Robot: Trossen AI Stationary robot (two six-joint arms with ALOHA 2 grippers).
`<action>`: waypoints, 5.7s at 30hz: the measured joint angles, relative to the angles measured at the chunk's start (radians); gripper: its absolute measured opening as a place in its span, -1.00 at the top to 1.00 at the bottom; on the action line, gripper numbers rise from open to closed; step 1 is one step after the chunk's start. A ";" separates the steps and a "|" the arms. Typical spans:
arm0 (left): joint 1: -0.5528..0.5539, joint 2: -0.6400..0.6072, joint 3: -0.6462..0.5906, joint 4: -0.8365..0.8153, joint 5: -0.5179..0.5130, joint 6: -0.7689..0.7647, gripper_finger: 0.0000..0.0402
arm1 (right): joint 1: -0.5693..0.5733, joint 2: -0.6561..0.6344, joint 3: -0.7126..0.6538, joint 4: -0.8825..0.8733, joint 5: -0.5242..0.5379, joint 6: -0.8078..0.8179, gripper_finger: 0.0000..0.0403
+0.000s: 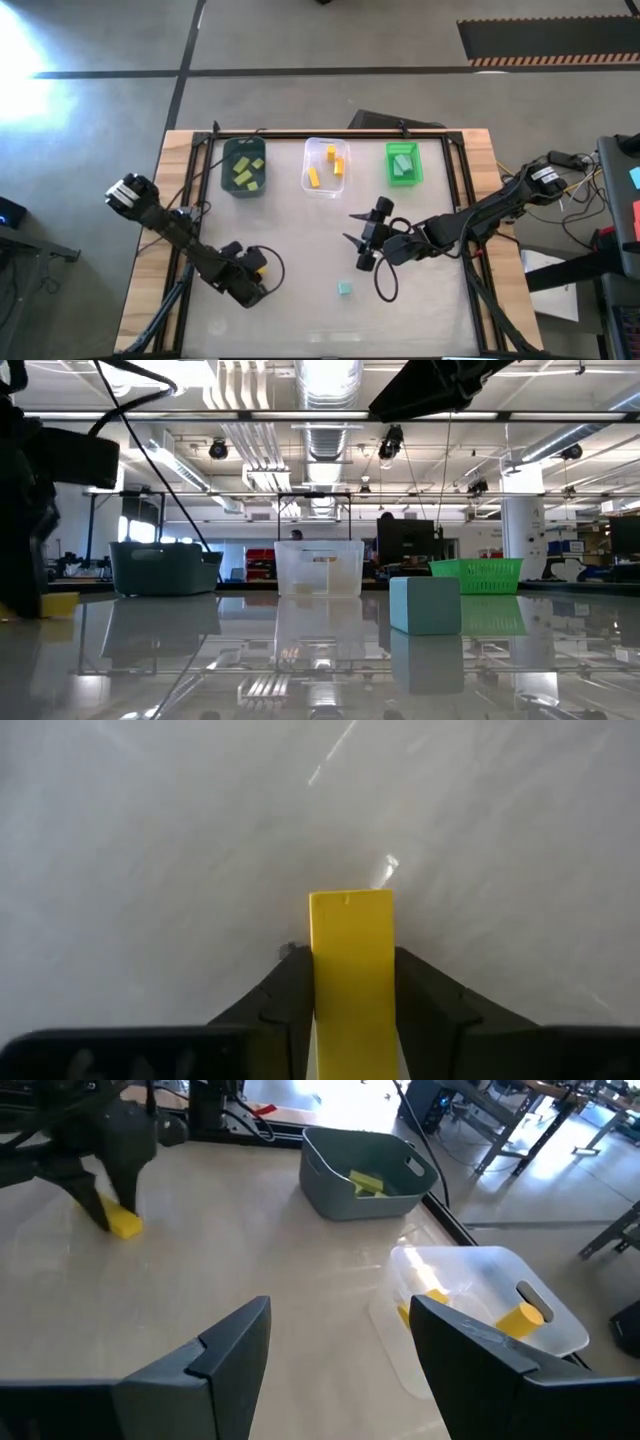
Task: Sort & place blocks by color
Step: Put the yellow block into the transparent bin, then put the blue block into the green bin
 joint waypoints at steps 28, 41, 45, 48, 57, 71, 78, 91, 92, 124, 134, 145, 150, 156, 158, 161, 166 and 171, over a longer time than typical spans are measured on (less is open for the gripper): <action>0.118 -0.247 -0.012 1.128 -0.329 1.360 0.55 | 0.002 0.004 -0.266 0.909 -0.395 -0.408 -0.14; 0.196 -0.175 -0.009 1.362 -0.229 1.394 0.55 | -0.018 0.004 -0.266 0.968 -0.457 -0.337 -0.14; 0.213 -0.111 -0.004 1.486 -0.221 1.442 0.55 | -0.025 0.004 -0.266 0.970 -0.470 -0.317 -0.14; 0.234 -0.081 0.004 1.553 -0.190 1.465 0.55 | -0.032 0.004 -0.266 0.971 -0.469 -0.321 -0.14; 0.312 0.011 0.071 1.603 -0.036 1.458 0.55 | -0.056 0.004 -0.266 0.961 -0.469 -0.324 -0.14; 0.353 0.076 0.111 1.652 0.034 1.458 0.55 | -0.057 0.004 -0.265 0.963 -0.466 -0.384 -0.03; 0.359 0.076 0.108 1.657 0.035 1.474 0.55 | -0.057 0.004 -0.241 0.930 -0.472 -0.367 0.56; 0.360 0.066 0.091 1.642 0.026 1.457 -0.13 | -0.070 0.004 -0.234 0.872 -0.375 -0.436 0.55; 0.361 0.056 0.082 1.638 0.008 1.458 -0.16 | -0.074 0.004 -0.232 0.845 -0.346 -0.436 0.55; 0.372 -0.668 -0.328 1.402 -0.261 1.615 -0.23 | -0.753 0.480 0.701 -0.631 -0.574 0.100 0.55; 0.372 -0.722 -0.358 1.398 -0.262 1.616 -0.23 | -0.812 0.715 0.890 -0.799 -0.642 0.129 0.55; 0.372 -0.726 -0.364 1.411 -0.261 1.615 -0.23 | -0.812 0.838 1.032 -0.858 -0.661 0.134 0.33; 0.371 -0.730 -0.367 1.415 -0.261 1.594 -0.23 | -0.812 0.838 1.056 -0.864 -0.660 0.133 0.11; 0.371 -0.722 -0.368 1.414 -0.260 1.562 -0.23 | -0.792 0.786 1.082 -0.967 -0.660 0.133 0.14; 0.371 -0.719 -0.369 1.413 -0.260 1.562 -0.23 | -0.770 0.752 1.086 -1.009 -0.660 0.127 0.17; 0.371 -0.718 -0.369 1.414 -0.259 1.562 -0.23 | -0.722 0.689 1.075 -1.060 -0.660 0.124 0.22; 0.371 -0.719 -0.368 1.415 -0.259 1.562 -0.23 | -0.579 0.566 0.985 -1.060 -0.655 0.171 0.29; 0.370 -0.720 -0.367 1.416 -0.259 1.562 -0.23 | -0.378 0.477 0.818 -0.970 -0.654 0.244 0.32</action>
